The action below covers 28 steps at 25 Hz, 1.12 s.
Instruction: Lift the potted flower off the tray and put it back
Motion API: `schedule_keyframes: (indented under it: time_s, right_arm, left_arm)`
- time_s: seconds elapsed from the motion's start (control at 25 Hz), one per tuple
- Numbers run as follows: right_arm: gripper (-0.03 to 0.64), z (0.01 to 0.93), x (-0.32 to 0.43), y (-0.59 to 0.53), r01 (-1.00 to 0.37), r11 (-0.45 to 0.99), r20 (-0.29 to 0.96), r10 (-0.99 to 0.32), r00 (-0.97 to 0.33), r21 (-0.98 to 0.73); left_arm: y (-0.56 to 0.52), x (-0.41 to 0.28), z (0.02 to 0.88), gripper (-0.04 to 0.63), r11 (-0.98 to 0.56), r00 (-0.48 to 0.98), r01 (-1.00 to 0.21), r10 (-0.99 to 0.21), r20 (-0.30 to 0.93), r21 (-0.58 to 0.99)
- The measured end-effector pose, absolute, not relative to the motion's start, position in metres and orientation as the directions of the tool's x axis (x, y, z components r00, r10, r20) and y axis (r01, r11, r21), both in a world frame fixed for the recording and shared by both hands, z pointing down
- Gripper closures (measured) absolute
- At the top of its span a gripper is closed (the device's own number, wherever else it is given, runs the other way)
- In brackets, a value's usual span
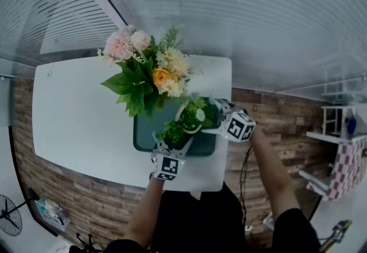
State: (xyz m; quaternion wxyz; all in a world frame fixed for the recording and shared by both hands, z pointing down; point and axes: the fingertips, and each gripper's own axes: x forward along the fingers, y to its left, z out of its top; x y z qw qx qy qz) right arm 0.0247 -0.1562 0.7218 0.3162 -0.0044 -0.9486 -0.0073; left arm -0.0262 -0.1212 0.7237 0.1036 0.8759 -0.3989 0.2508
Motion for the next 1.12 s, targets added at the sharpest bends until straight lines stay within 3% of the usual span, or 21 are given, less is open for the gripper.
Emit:
schedule_keyframes:
  time_s: [1.12]
  right_arm:
    - [0.255, 0.577, 0.046, -0.106, -0.324, 0.934, 0.45, -0.355, -0.819, 0.147]
  left_arm:
    - [-0.094, -0.012, 0.588, 0.288, -0.876, 0.775, -0.475, -0.462, 0.431, -0.086]
